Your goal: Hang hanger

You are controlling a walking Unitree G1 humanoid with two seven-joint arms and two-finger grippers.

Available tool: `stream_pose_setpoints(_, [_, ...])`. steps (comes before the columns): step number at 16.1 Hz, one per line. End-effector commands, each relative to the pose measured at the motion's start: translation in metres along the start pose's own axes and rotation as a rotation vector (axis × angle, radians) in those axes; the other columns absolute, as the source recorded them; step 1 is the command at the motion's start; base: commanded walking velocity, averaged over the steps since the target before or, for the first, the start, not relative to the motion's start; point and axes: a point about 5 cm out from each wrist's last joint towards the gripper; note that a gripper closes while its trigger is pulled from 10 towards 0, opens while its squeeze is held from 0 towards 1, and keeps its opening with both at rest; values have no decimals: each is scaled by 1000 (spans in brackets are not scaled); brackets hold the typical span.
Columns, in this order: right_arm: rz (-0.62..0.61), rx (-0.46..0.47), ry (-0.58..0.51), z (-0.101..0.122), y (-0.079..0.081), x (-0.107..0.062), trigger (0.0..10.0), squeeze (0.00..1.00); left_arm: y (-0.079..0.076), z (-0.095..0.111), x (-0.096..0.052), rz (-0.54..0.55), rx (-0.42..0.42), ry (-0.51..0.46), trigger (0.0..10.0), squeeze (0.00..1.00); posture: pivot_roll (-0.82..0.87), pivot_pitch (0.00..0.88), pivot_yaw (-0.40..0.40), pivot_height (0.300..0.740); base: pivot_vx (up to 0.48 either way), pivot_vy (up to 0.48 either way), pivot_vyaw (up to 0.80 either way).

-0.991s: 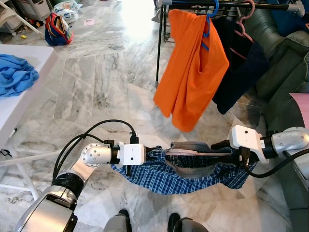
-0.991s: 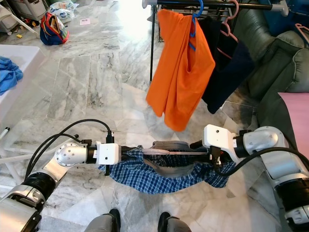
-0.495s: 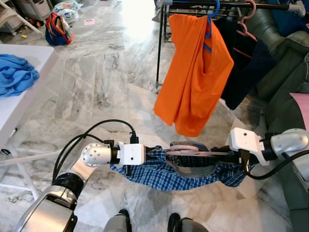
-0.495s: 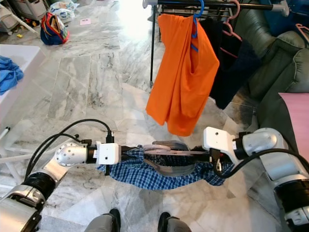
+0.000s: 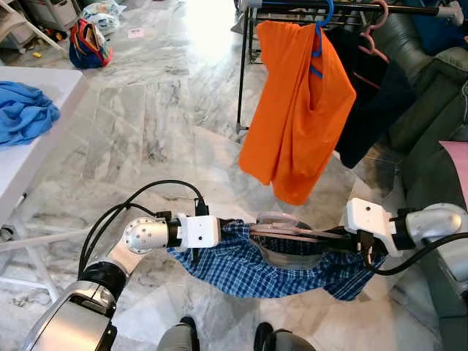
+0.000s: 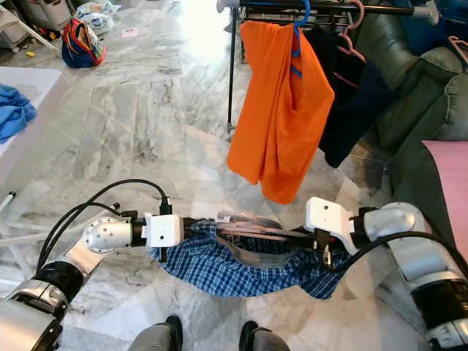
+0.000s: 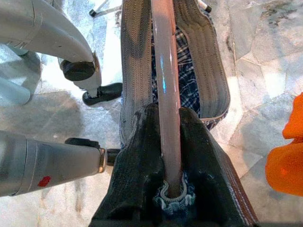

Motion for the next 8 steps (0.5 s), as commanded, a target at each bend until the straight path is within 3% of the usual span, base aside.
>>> stream_pose_setpoints(1, [10,6,-18,1,4,4,0,0,13,8,2,80,23,-34,10000,1000,2,232,10,740,0,0,0])
stream_pose_setpoints(8, [-29,39,-41,-2,10,13,0,0,25,14,-4,180,132,-57,10000,1000,3,239,25,740,0,0,0])
Point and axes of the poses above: a point about 5 cm out from each wrist's last joint towards the gripper, its own x axis pointing out of the wrist towards the gripper, its own z axis along the axis of the wrist's last joint, y = z × x, and after that the axes turned 5 degrees about -x, right-handed
